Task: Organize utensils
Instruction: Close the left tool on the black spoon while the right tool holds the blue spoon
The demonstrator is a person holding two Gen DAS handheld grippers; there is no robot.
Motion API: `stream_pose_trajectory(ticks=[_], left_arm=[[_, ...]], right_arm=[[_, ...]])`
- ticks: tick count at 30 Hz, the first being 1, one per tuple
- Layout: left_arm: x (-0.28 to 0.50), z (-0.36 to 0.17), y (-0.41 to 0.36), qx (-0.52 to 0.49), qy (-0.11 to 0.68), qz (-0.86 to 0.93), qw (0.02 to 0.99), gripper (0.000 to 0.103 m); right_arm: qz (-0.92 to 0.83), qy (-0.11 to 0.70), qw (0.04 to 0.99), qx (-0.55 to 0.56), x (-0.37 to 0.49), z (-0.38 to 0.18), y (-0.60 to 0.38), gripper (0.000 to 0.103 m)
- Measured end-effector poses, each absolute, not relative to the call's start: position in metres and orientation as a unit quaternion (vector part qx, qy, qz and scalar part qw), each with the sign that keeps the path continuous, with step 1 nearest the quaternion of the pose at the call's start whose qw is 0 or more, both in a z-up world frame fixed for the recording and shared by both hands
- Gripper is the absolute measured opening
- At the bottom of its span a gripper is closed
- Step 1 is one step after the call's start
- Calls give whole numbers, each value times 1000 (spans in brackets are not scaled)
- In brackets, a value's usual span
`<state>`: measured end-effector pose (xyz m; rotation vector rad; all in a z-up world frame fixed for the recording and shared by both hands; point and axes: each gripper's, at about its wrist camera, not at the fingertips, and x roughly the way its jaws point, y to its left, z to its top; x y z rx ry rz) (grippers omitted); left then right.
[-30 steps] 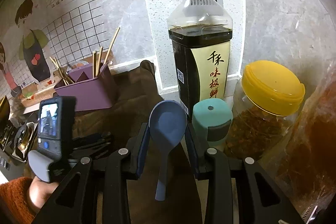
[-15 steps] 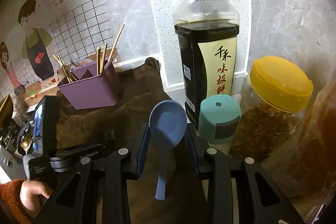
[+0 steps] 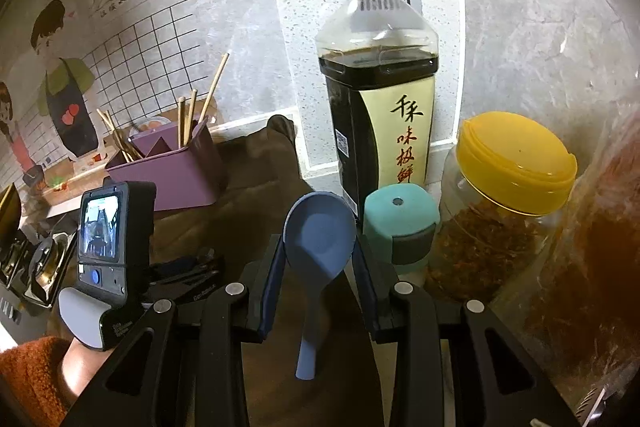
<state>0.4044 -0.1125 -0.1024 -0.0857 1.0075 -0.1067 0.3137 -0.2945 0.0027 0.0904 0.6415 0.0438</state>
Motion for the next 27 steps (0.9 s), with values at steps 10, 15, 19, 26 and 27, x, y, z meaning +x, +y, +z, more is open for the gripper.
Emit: stream_pose_trajectory(ticks=[10, 15, 19, 26, 27], left_arm=[[355, -64, -54, -76, 426, -104, 896, 7], [335, -44, -32, -60, 401, -93, 909, 0], [334, -48, -8, -106, 423, -82, 896, 1], [328, -79, 14, -183, 459, -38, 868, 14], [327, -83, 11, -193, 461, -39, 865, 22]], right_arm=[[53, 322, 945, 33, 317, 5, -267, 31], [74, 325, 943, 17, 321, 5, -242, 31], [84, 332, 939, 5, 322, 0, -229, 31], [81, 336, 938, -1, 322, -8, -233, 31], [80, 335, 939, 0, 322, -9, -235, 31]])
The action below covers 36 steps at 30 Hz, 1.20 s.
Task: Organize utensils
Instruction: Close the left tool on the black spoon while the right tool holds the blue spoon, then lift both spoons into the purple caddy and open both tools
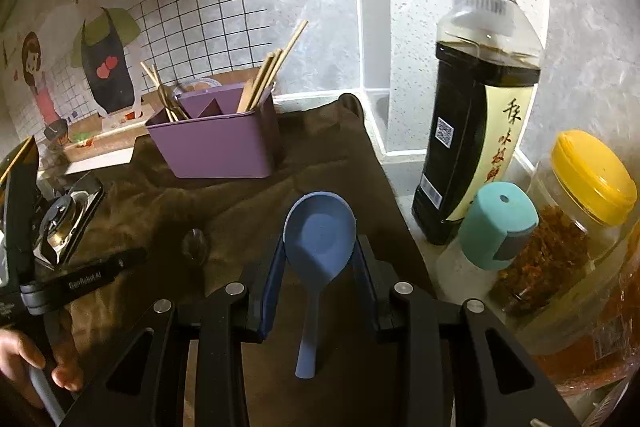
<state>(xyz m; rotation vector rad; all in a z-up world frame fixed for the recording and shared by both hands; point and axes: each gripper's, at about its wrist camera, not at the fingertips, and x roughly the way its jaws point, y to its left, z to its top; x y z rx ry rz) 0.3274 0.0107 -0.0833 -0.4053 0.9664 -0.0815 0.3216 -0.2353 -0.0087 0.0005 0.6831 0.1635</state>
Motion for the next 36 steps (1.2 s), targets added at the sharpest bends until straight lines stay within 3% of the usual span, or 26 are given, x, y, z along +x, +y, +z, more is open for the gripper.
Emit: stream_pose_trajectory(ticks=[3, 5, 18, 20, 24, 36], left_arm=[[328, -85, -7, -190, 438, -46, 877, 45], [331, -83, -22, -158, 423, -33, 892, 53], [364, -107, -64, -55, 459, 67, 884, 53], [365, -107, -63, -55, 455, 72, 886, 51], [363, -107, -58, -55, 449, 60, 890, 34], [322, -74, 3, -144, 395, -46, 906, 34]], right_arm=[[76, 330, 941, -3, 321, -10, -240, 31], [77, 331, 940, 1, 322, -12, -242, 31], [74, 329, 942, 9, 321, -11, -250, 31], [72, 330, 941, 15, 321, -11, -253, 31], [72, 329, 941, 14, 321, -10, -256, 31], [103, 334, 937, 11, 327, -5, -236, 31]])
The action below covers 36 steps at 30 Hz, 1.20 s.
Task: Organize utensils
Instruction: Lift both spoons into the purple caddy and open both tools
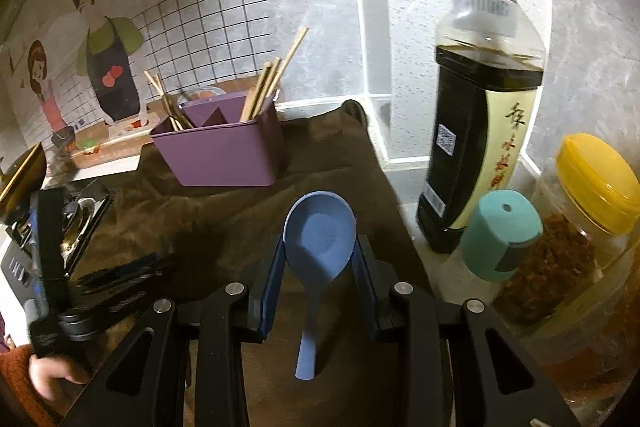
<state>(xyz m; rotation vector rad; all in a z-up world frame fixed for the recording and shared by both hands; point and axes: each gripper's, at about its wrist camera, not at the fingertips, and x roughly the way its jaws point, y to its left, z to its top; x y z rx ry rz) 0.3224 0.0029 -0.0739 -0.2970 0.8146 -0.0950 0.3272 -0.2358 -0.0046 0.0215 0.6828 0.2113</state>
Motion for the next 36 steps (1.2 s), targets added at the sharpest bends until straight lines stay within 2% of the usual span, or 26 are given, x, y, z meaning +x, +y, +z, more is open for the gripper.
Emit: stream_pose_trajectory(ticks=[7, 10, 16, 18, 21, 26, 36], left_arm=[[303, -32, 25, -114, 326, -33, 938, 34], [308, 4, 37, -101, 284, -40, 953, 34], [345, 114, 60, -71, 162, -55, 983, 34], [360, 139, 66, -62, 127, -61, 988, 34], [398, 159, 76, -60, 109, -74, 990, 34], [443, 148, 89, -61, 117, -66, 989, 34], [508, 70, 69, -46, 190, -92, 976, 34]], right_arm=[[119, 338, 934, -3, 331, -1, -208, 31], [130, 323, 937, -17, 334, 16, -193, 31], [158, 239, 958, -25, 356, 112, -165, 31], [160, 209, 965, -20, 374, 151, -155, 31], [141, 191, 971, -7, 407, 176, -143, 31], [83, 176, 981, 21, 455, 166, -127, 31], [49, 259, 965, 13, 523, 79, -94, 31]])
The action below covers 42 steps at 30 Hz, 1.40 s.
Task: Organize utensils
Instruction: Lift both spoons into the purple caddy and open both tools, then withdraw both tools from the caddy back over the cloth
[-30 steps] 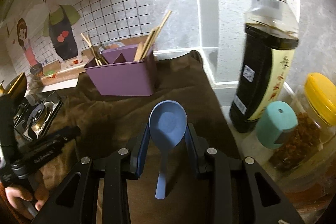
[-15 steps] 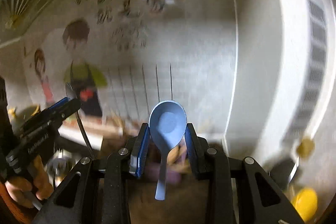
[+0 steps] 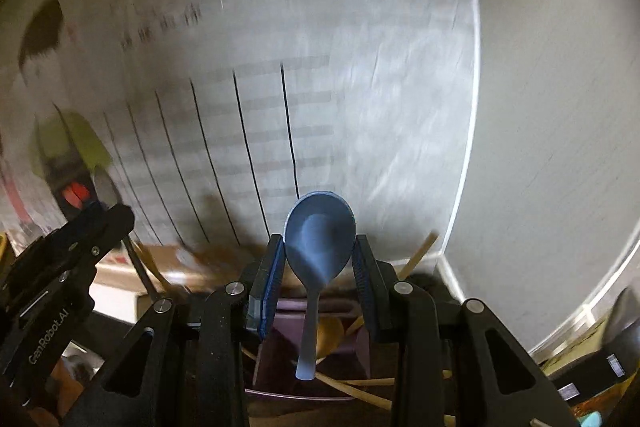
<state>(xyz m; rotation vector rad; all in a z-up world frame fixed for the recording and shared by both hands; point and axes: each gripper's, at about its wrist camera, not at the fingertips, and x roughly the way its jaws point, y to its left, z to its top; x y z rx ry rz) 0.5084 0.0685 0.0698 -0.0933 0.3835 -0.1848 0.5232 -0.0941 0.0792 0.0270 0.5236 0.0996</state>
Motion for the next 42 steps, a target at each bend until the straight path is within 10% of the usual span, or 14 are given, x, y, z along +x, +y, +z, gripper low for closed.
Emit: stream_pose_trajectory(ticks=[16, 42], left_arm=[[515, 53, 56, -60, 266, -92, 958, 35], [247, 28, 27, -10, 275, 34, 961, 41]], right_arm=[[113, 326, 938, -30, 522, 40, -86, 33], [157, 280, 947, -11, 284, 23, -164, 49]])
